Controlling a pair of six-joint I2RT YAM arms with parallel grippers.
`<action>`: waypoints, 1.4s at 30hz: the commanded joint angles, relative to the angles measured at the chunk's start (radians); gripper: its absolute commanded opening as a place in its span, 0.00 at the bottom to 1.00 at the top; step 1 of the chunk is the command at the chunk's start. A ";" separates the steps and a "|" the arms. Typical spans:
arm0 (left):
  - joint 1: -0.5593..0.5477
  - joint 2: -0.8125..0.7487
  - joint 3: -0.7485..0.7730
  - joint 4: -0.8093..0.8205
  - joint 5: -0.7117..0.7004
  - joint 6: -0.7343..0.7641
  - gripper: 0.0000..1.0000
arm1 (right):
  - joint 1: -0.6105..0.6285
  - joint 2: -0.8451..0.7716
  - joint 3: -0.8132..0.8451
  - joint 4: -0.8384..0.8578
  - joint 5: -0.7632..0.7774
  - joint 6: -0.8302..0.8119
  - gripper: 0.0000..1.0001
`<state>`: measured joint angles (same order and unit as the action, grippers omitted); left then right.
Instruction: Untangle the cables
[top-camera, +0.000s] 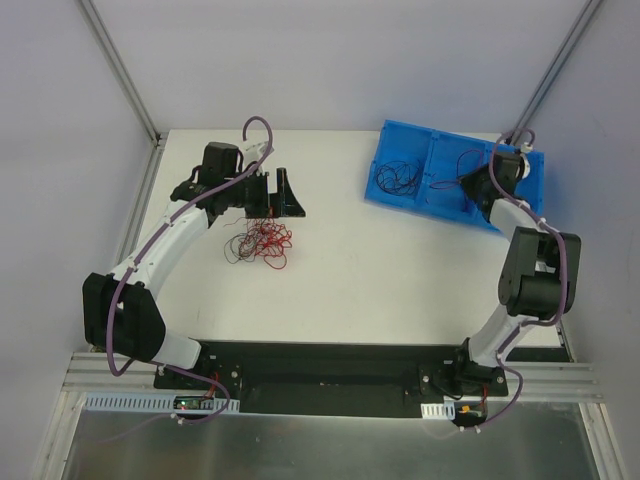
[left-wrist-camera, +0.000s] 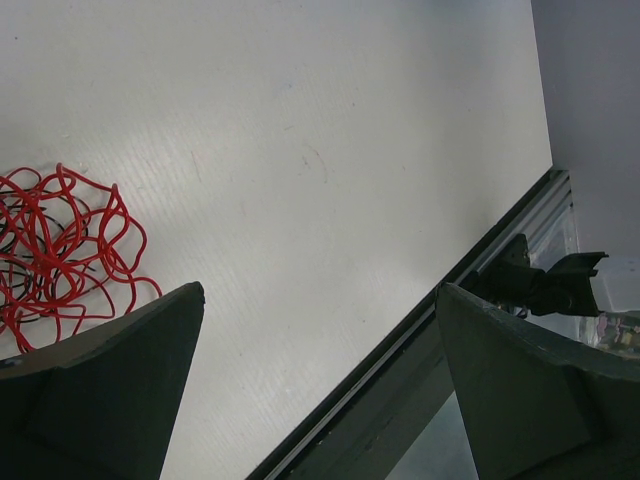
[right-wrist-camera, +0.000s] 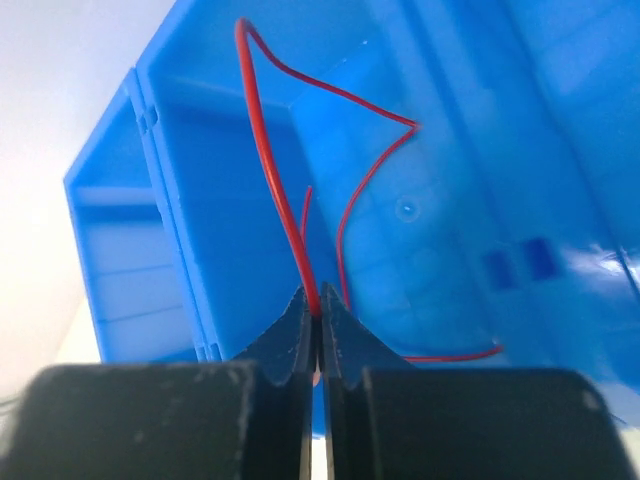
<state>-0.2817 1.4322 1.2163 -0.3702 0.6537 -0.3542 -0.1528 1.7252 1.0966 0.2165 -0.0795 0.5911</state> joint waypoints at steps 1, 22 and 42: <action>-0.007 -0.021 -0.014 0.028 -0.034 0.006 0.99 | 0.084 0.082 0.173 -0.159 0.132 -0.138 0.02; 0.079 -0.245 -0.305 0.002 -0.305 -0.175 0.99 | 0.130 0.234 0.482 -0.632 0.242 -0.327 0.37; 0.191 0.068 -0.261 0.060 -0.313 -0.224 0.99 | 0.212 -0.251 0.161 -0.571 0.129 -0.479 0.72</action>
<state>-0.0963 1.4548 0.9138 -0.3340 0.3573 -0.5716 -0.0101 1.5974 1.3304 -0.3897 0.1211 0.1860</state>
